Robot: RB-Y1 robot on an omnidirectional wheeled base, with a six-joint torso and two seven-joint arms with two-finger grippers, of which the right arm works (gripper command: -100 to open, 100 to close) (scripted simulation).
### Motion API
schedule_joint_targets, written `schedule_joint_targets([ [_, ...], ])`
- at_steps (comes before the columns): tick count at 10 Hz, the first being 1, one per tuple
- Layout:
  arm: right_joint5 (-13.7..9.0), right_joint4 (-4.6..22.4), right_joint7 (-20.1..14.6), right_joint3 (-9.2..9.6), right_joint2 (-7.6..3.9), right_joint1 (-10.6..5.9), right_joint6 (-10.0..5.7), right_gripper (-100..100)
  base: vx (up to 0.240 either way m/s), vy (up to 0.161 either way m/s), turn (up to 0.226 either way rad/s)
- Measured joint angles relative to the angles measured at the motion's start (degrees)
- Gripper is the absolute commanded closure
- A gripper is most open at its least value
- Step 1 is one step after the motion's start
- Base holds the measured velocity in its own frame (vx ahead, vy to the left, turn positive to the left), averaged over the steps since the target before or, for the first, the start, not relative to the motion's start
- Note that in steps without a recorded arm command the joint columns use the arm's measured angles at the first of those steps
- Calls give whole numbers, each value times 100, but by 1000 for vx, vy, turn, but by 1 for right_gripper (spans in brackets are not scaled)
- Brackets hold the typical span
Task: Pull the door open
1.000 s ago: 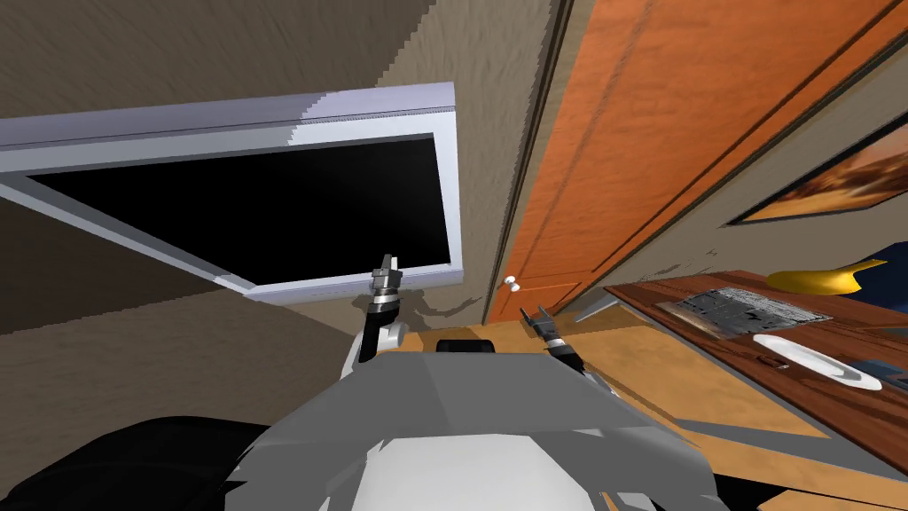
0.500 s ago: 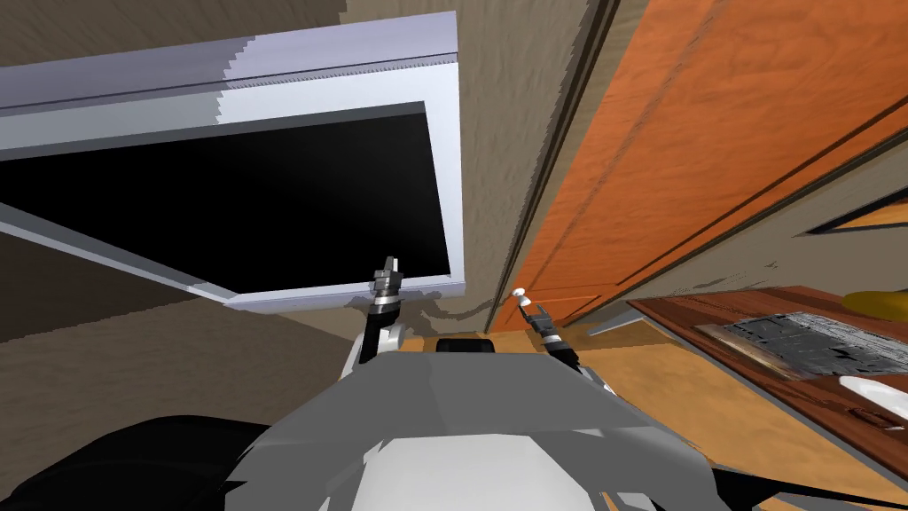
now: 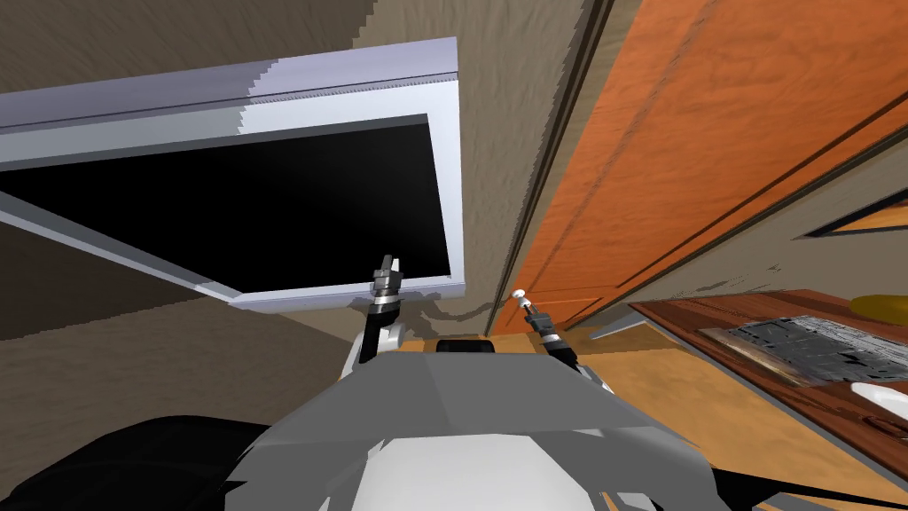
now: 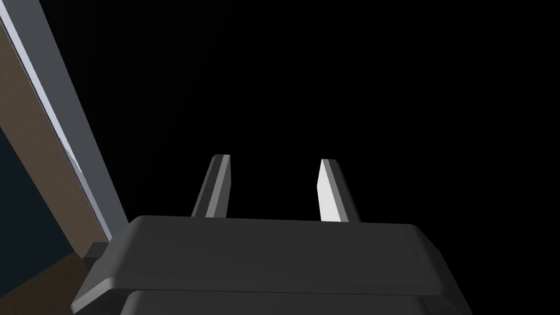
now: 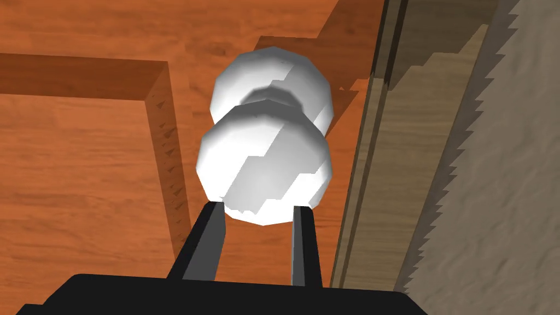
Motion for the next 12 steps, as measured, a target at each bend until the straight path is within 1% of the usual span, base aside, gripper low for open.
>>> schedule_joint_targets([
  [3, -1, 2, 1, -4, -3, -1, 9, 100, 0, 0, 0],
  [4, -1, 3, 1, -3, -2, -1, 9, -100, -128, -3, -18],
  [9, 20, -27, -105, 20, -90, 133, -101, -100, -205, 13, -49],
  [10, 23, -30, -127, 22, -114, 163, -127, -100, -87, 10, -12],
  [12, 17, -9, -113, 14, -101, 144, -121, -100, 136, 5, 35],
])
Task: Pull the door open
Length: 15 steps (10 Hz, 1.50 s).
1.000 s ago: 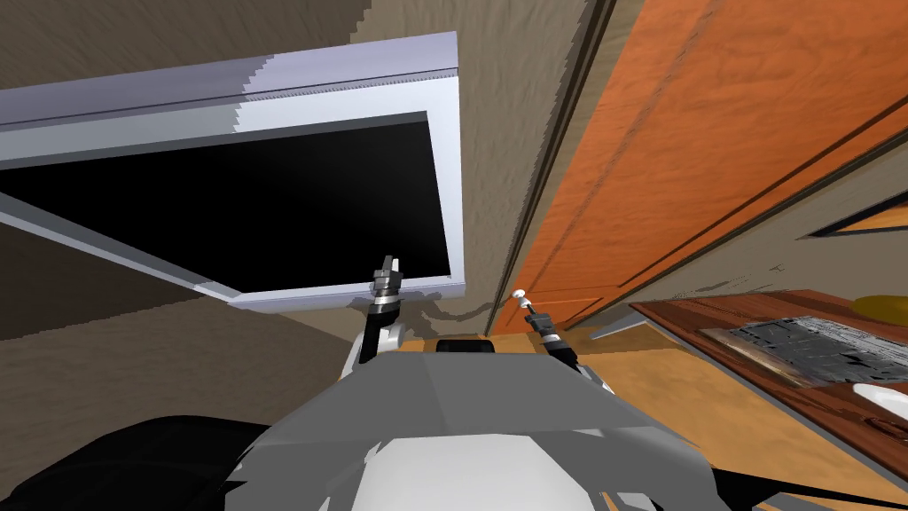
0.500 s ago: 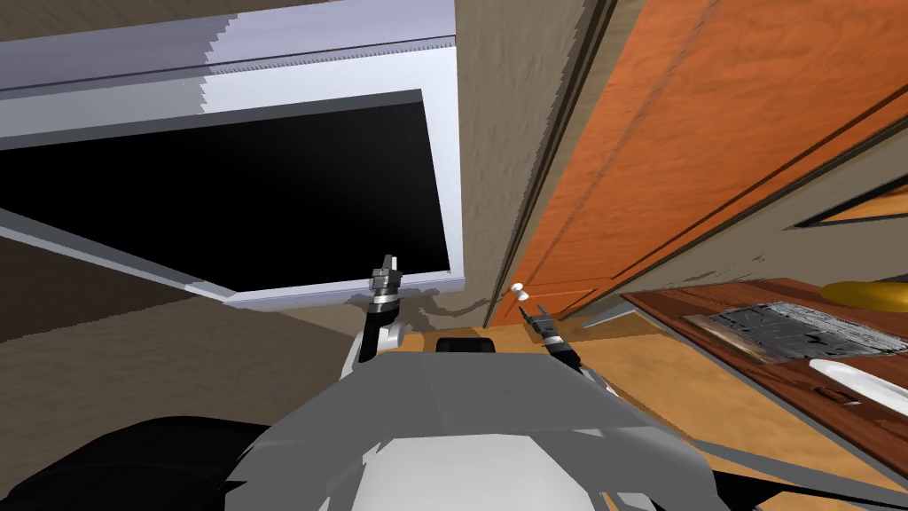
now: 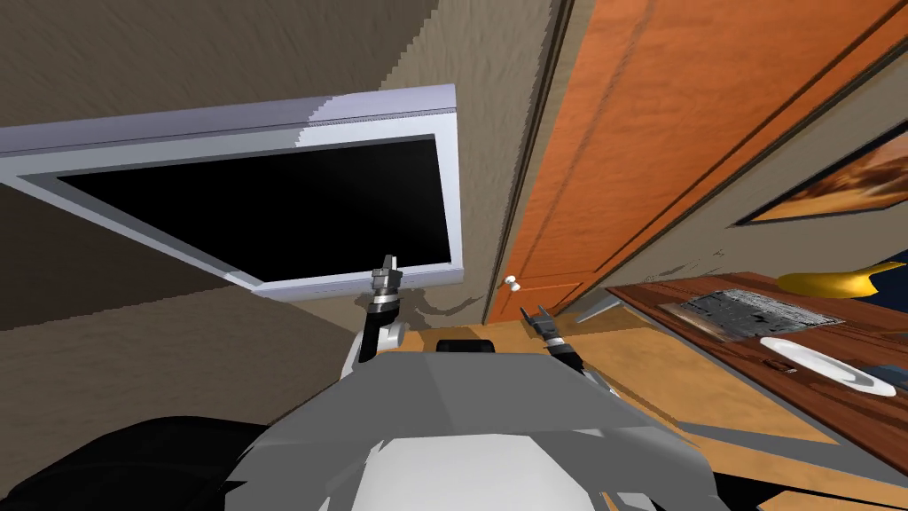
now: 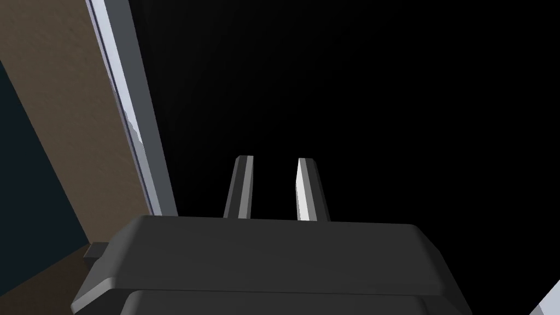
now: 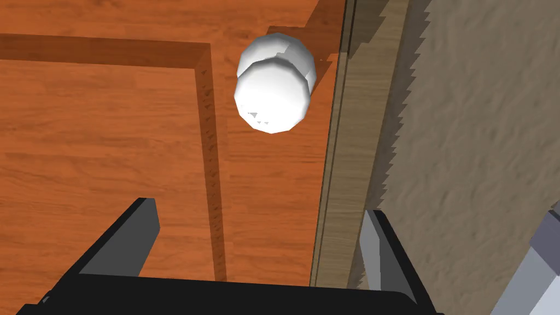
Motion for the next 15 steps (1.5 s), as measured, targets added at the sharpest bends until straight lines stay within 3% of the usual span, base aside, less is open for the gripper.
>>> schedule_joint_targets([
  [7, -44, 33, 140, -48, 121, -168, 143, -100, 145, -15, 43],
  [8, -45, 31, 143, -48, 122, -170, 147, 100, -52, -4, 13],
  [15, -69, 19, 63, -44, 119, -180, 125, 100, -17, -2, 12],
])
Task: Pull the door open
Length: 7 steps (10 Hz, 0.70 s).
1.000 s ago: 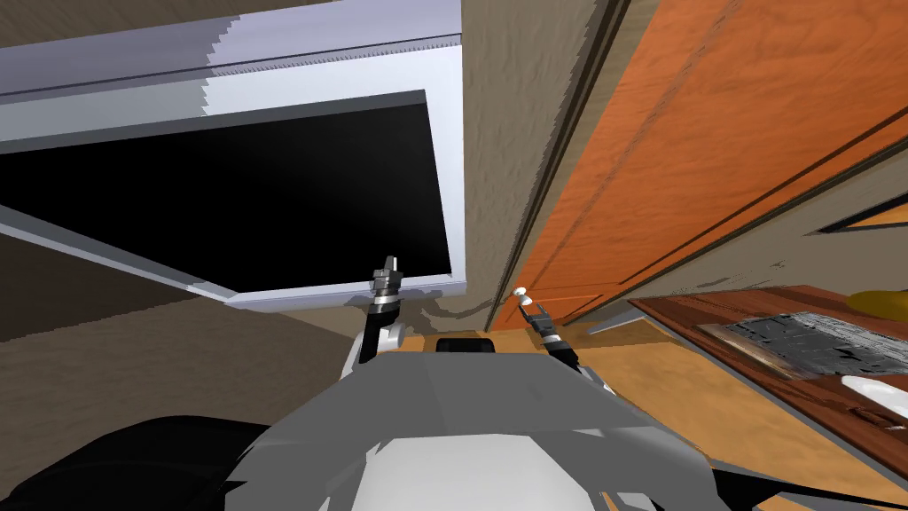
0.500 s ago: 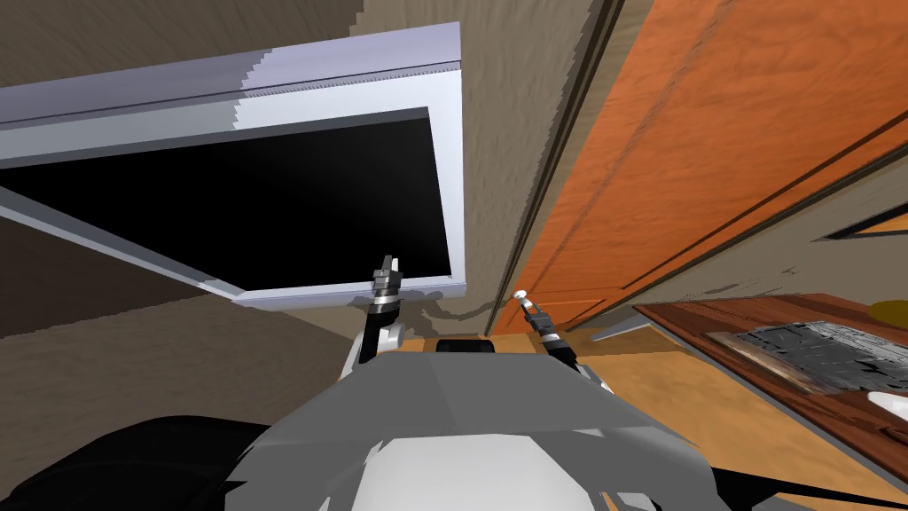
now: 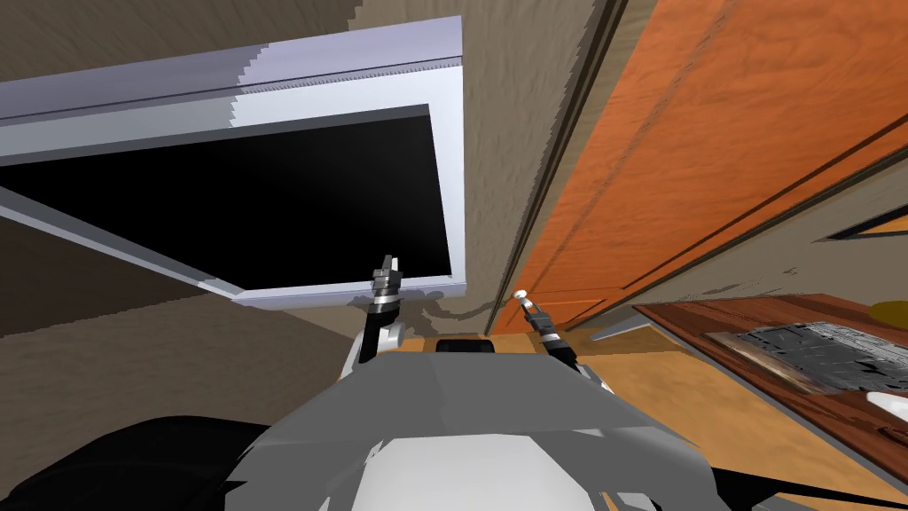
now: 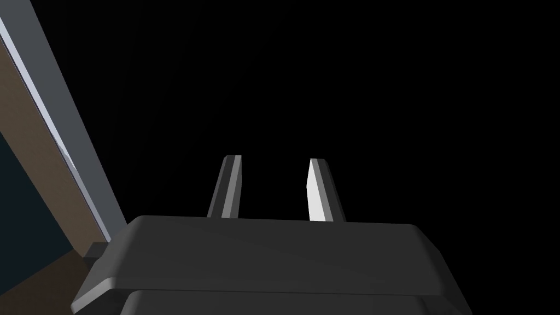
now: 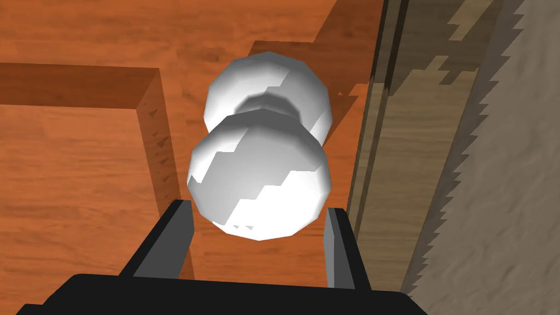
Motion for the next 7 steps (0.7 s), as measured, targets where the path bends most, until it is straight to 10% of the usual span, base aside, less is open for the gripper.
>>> schedule_joint_targets([
  [7, -238, -5, -844, 0, -2, -15, 53, 100, -35, -20, 72],
])
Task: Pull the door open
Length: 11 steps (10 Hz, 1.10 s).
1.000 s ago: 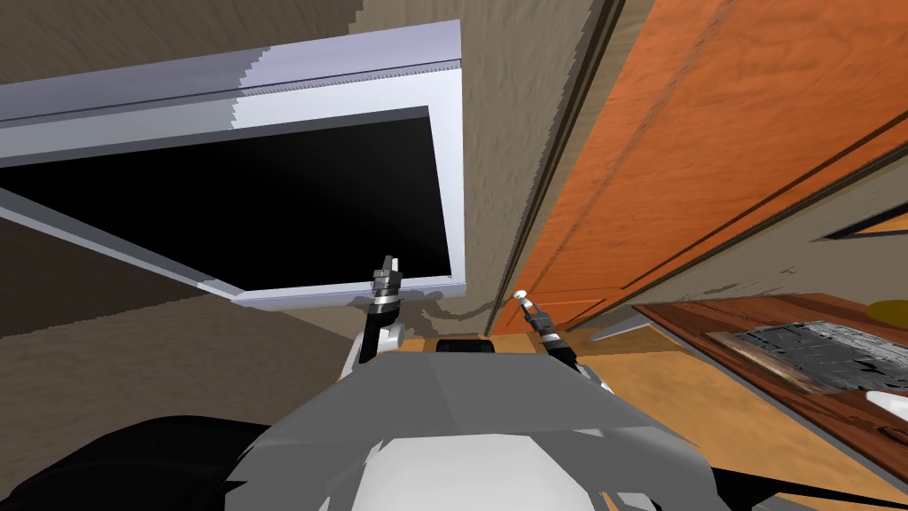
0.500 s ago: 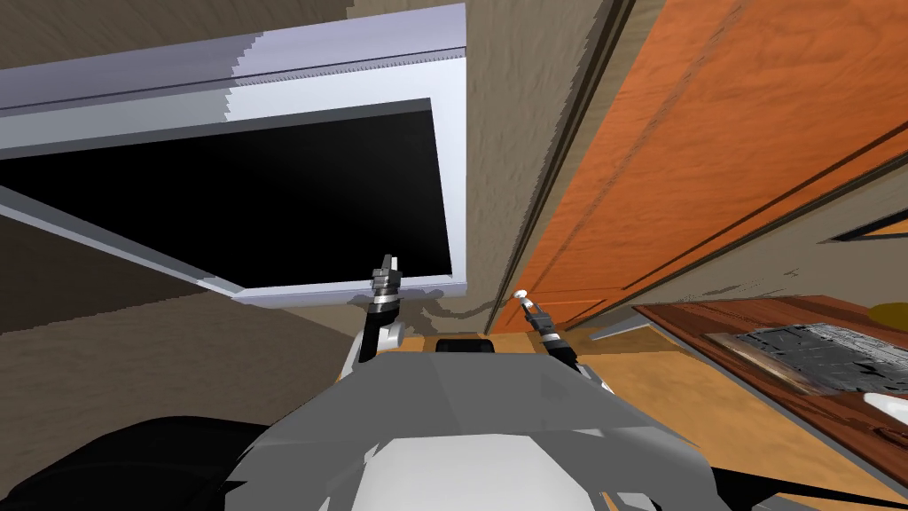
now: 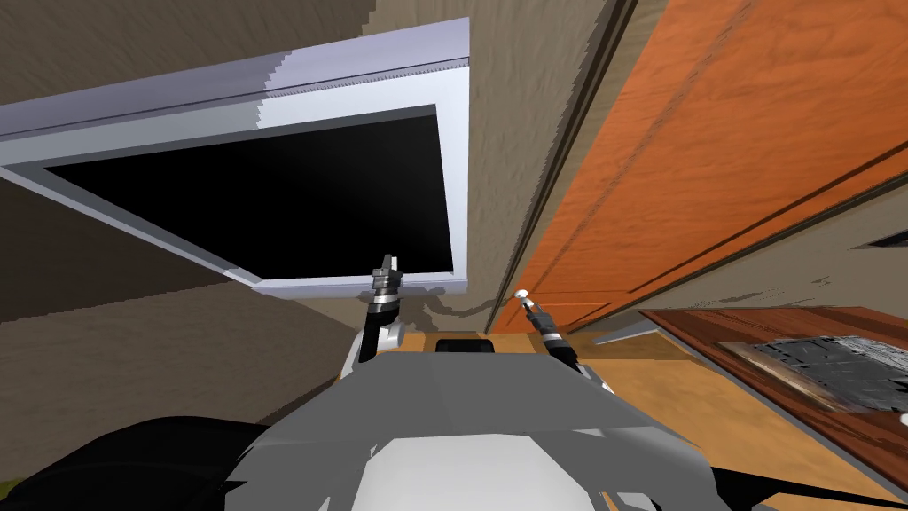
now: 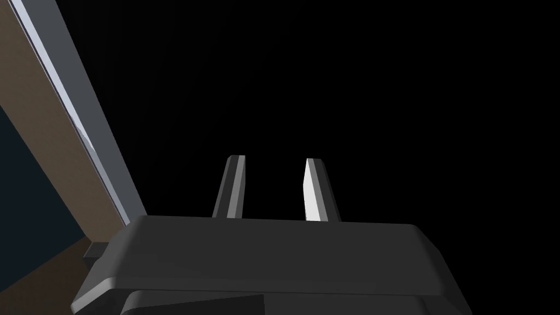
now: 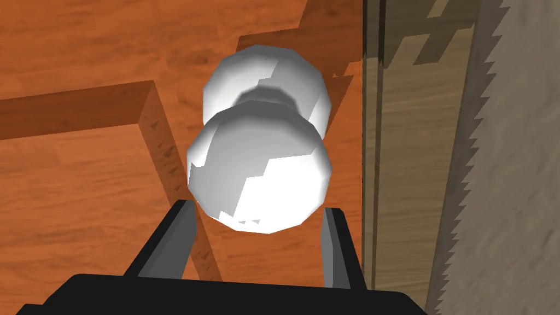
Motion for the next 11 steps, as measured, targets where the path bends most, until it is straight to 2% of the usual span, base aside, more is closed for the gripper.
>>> schedule_joint_targets([
  [7, -319, 65, -1008, 3, -9, -73, 76, 100, -43, -25, 86],
  [9, -433, 16, -1337, 5, -4, -52, 139, 100, -50, -29, 101],
  [11, -516, 83, -1600, 7, -6, -97, 129, 100, -51, -32, 101],
])
